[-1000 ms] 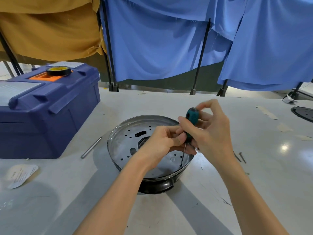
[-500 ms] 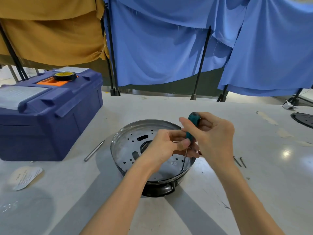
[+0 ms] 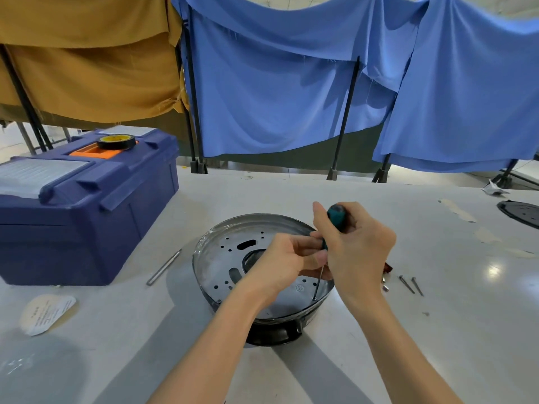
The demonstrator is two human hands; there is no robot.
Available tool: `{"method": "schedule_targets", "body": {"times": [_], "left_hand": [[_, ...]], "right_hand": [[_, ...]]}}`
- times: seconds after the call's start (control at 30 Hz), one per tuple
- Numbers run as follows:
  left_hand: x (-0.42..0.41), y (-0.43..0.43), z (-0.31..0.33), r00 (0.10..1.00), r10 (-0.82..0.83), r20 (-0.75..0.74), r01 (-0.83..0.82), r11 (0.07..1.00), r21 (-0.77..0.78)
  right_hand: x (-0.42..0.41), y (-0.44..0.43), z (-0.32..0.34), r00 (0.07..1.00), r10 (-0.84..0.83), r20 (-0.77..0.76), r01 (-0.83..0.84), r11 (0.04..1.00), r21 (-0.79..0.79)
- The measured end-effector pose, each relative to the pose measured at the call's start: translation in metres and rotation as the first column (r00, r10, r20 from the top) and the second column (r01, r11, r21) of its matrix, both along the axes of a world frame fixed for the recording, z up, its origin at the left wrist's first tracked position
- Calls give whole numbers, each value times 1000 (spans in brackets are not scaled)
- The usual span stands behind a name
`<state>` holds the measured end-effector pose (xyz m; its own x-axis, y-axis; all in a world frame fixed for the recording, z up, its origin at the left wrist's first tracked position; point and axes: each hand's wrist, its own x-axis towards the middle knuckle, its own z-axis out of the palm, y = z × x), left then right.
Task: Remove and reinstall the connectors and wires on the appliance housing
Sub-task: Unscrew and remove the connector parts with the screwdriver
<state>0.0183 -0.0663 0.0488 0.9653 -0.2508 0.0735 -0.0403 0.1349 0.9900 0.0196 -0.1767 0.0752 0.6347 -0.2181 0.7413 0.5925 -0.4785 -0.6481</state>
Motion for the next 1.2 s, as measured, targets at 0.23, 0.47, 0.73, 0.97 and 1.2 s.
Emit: {"method": "schedule_targets", "body": {"times": [0.23, 0.47, 0.73, 0.97, 1.2], "left_hand": [[-3, 6, -2, 999, -49, 18, 50, 998, -46], [-3, 0, -1, 996, -92, 10, 92, 996, -15], [0, 2, -5, 990, -136, -40, 133, 989, -68], [4, -5, -7, 995, -102, 1, 102, 992, -69], [3, 1, -7, 989, -138, -58, 129, 981, -143]], "right_hand": [[6, -30, 16, 695, 647, -313, -675, 737, 26], [8, -12, 1, 976, 179, -127, -173, 983, 53], [10, -30, 16, 772, 580, -260, -577, 811, 94], [12, -14, 5, 991, 68, -117, -73, 997, -38], [12, -31, 16, 756, 568, -325, -573, 814, 89]]}}
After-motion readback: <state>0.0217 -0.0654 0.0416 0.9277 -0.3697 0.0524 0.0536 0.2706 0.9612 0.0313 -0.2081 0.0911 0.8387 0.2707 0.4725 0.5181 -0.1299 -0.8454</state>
